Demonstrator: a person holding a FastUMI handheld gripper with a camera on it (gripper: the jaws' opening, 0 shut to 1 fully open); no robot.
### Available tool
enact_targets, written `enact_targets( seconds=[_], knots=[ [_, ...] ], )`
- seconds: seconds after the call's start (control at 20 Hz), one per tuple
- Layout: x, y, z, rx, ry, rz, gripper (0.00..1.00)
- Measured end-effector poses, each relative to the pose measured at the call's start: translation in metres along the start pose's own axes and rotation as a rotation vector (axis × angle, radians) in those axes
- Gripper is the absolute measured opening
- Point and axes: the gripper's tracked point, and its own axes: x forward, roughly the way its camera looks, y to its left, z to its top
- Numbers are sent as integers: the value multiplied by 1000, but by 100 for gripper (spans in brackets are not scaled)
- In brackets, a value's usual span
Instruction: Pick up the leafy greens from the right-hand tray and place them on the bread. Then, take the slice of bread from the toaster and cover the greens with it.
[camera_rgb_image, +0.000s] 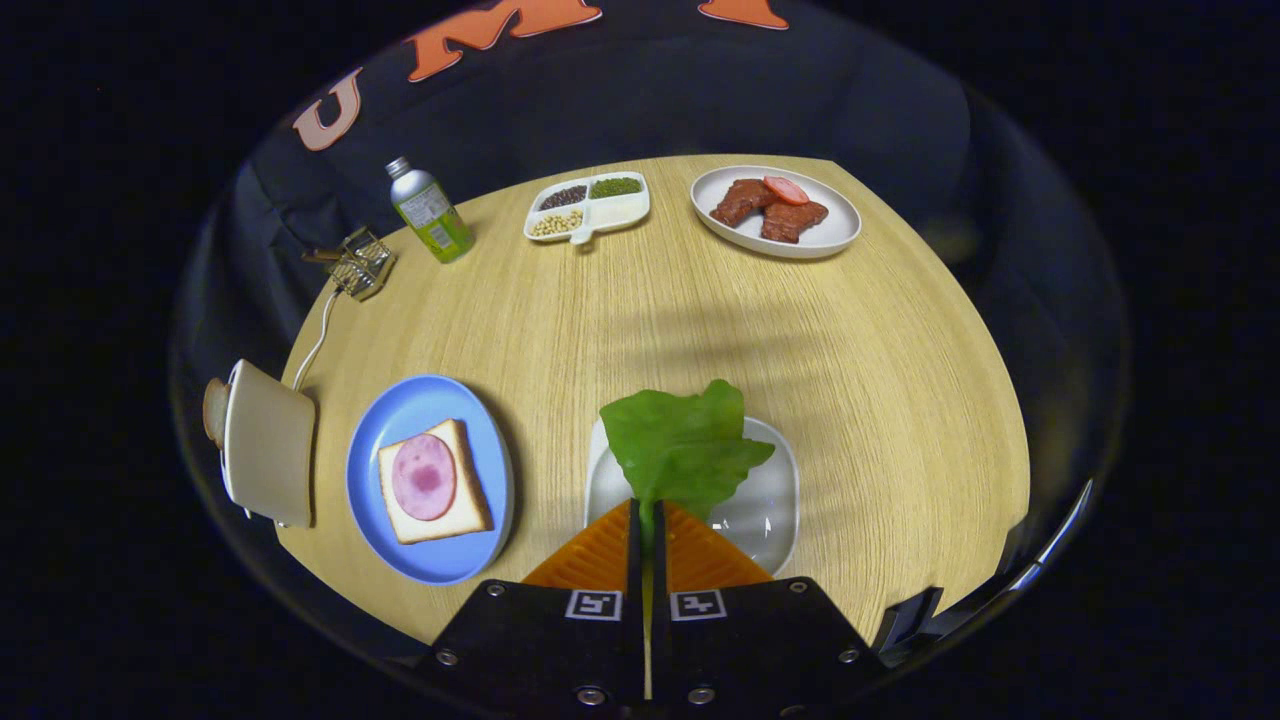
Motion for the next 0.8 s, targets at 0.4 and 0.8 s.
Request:
enact_targets(
  seconds=[0.4, 0.8],
  knots=[
    [-14, 70, 13, -75, -5, 135, 3],
    [-7, 137, 6, -139, 52, 232, 3]
  ],
)
